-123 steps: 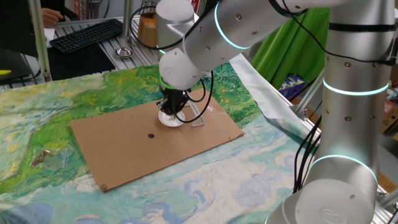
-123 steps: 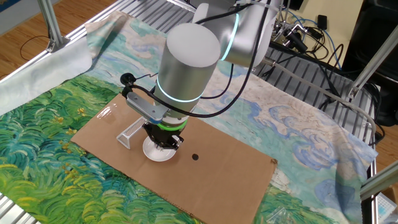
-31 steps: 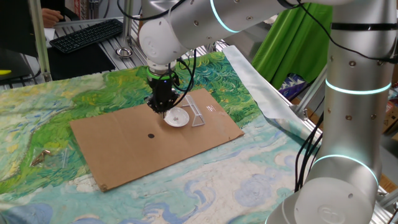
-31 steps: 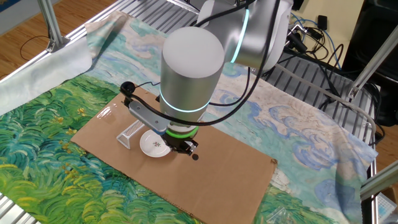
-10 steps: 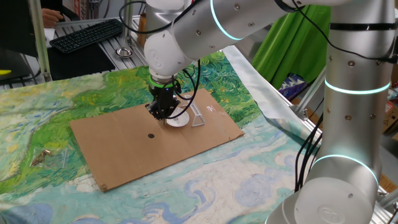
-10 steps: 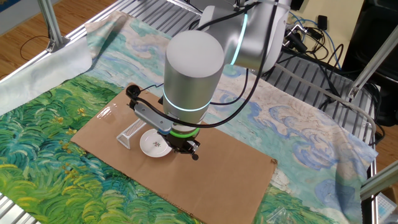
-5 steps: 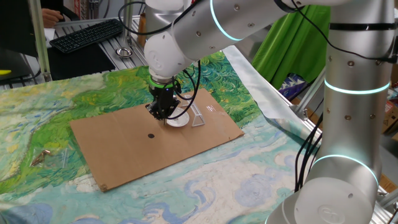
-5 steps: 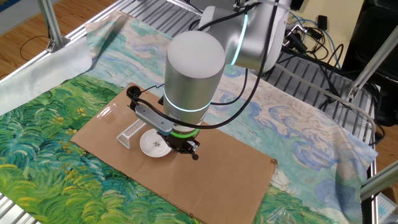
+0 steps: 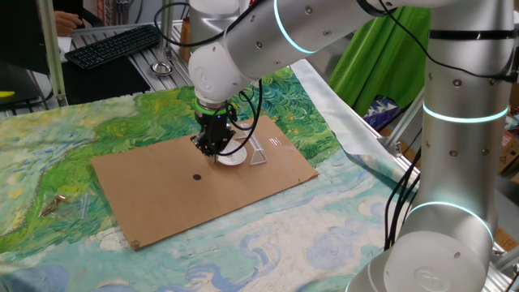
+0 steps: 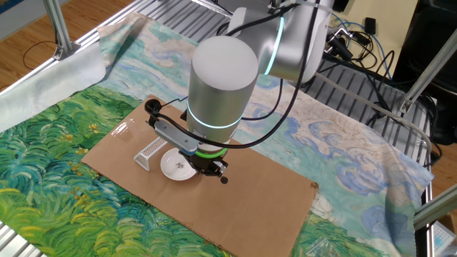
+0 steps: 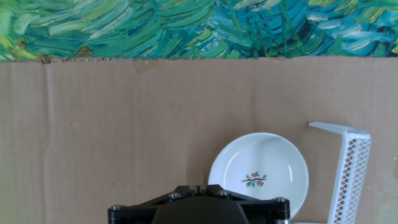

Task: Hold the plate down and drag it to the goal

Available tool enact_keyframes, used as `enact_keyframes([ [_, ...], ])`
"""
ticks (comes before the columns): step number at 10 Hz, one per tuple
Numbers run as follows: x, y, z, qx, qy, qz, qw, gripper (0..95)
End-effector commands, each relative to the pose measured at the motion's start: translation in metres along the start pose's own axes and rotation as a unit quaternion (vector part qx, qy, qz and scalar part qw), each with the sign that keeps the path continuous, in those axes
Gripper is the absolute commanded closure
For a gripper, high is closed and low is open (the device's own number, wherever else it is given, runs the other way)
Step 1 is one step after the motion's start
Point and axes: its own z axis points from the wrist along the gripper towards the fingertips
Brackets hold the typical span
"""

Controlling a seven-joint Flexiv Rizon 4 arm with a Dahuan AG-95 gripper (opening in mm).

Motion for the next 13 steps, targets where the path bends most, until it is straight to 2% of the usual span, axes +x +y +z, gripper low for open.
enact_keyframes([
  [1, 0.0, -0.001, 0.0, 0.002, 0.001, -0.001, 1.0, 95.0],
  [13, -0.002, -0.02, 0.003, 0.01, -0.002, -0.023, 0.9997, 95.0],
])
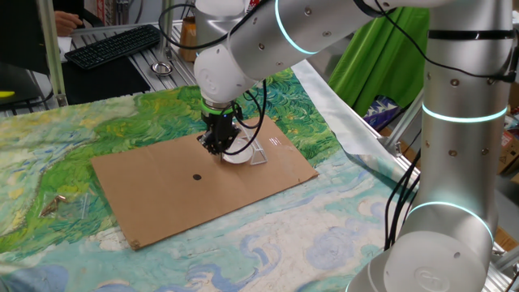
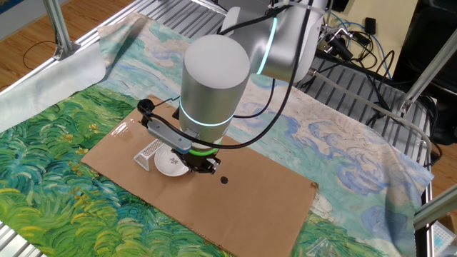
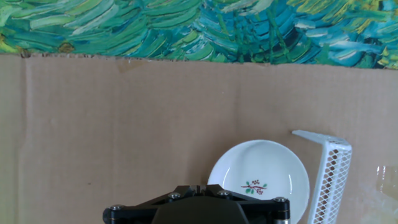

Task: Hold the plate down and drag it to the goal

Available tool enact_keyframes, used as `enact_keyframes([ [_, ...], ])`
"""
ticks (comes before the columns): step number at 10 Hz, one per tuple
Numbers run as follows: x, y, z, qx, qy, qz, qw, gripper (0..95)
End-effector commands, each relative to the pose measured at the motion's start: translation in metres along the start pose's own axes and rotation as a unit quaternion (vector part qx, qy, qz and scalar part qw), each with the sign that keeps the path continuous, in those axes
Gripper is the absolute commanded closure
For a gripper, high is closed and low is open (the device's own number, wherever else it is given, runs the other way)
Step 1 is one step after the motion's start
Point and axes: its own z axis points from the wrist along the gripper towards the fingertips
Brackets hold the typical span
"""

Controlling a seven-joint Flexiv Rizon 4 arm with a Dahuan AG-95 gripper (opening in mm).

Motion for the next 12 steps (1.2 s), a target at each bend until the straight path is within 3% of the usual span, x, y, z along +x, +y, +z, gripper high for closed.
enact_keyframes([
  [1, 0.001, -0.001, -0.001, 0.002, -0.001, -0.001, 1.0, 95.0],
  [12, 0.002, -0.012, 0.0, 0.006, -0.002, -0.012, 0.9999, 95.0],
])
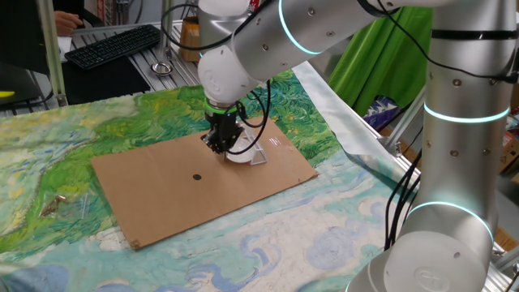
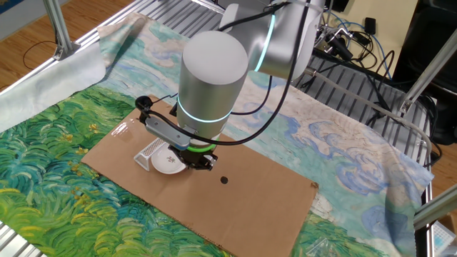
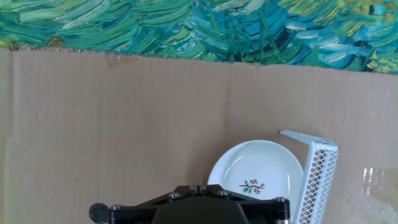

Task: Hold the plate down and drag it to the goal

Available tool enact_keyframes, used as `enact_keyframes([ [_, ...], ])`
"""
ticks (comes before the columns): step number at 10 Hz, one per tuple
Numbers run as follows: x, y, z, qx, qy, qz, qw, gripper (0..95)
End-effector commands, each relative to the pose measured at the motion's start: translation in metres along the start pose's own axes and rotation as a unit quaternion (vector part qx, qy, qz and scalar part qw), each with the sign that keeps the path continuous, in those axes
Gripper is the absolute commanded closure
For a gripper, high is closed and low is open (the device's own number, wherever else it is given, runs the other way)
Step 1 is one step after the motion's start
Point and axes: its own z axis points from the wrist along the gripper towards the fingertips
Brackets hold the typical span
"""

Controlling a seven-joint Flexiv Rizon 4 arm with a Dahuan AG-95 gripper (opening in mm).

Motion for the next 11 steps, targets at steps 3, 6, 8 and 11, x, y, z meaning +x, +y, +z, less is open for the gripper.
enact_keyframes([
  [3, -0.001, -0.004, 0.002, -0.001, -0.001, -0.003, 1.0, 95.0],
  [6, -0.002, 0.001, -0.003, -0.013, 0.001, 0.019, 0.9997, 95.0],
  [8, -0.003, 0.001, -0.005, -0.012, 0.001, 0.021, 0.9997, 95.0],
  [11, -0.005, -0.002, -0.011, -0.012, 0.002, 0.017, 0.9998, 95.0],
])
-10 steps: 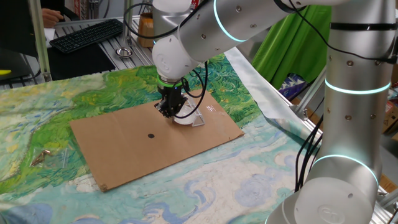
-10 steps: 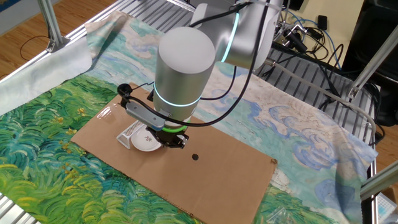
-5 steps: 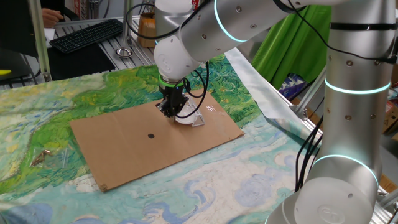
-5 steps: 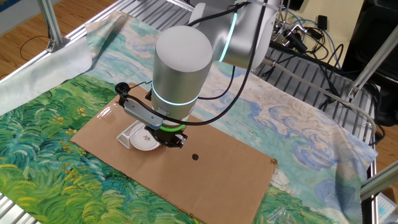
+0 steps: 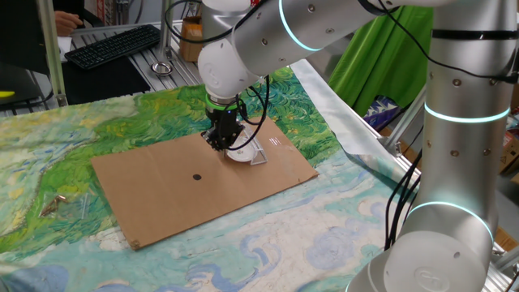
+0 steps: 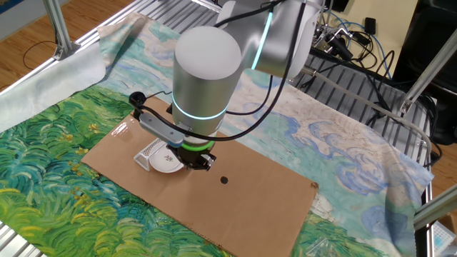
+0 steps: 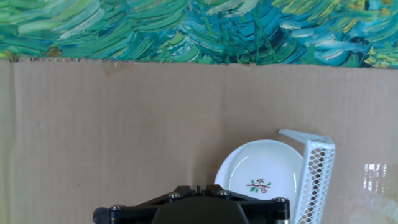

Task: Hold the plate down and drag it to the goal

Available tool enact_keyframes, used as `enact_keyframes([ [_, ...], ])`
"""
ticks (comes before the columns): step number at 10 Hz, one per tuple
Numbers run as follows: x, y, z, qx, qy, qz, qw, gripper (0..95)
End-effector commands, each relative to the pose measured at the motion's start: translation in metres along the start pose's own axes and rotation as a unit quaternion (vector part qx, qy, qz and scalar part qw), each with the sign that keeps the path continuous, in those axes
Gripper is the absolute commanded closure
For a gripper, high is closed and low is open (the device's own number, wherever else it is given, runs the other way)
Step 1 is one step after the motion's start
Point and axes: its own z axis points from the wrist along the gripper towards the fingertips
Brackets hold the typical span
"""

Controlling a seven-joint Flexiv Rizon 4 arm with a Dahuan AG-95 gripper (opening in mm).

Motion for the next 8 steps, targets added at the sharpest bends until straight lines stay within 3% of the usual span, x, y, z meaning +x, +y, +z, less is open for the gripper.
enact_keyframes([
  [1, -0.002, -0.001, -0.003, 0.0, 0.003, -0.002, 1.0, 95.0],
  [5, -0.001, -0.006, -0.006, 0.015, 0.004, -0.018, 0.9997, 95.0],
  [8, 0.001, -0.013, -0.006, 0.017, 0.004, -0.024, 0.9996, 95.0],
])
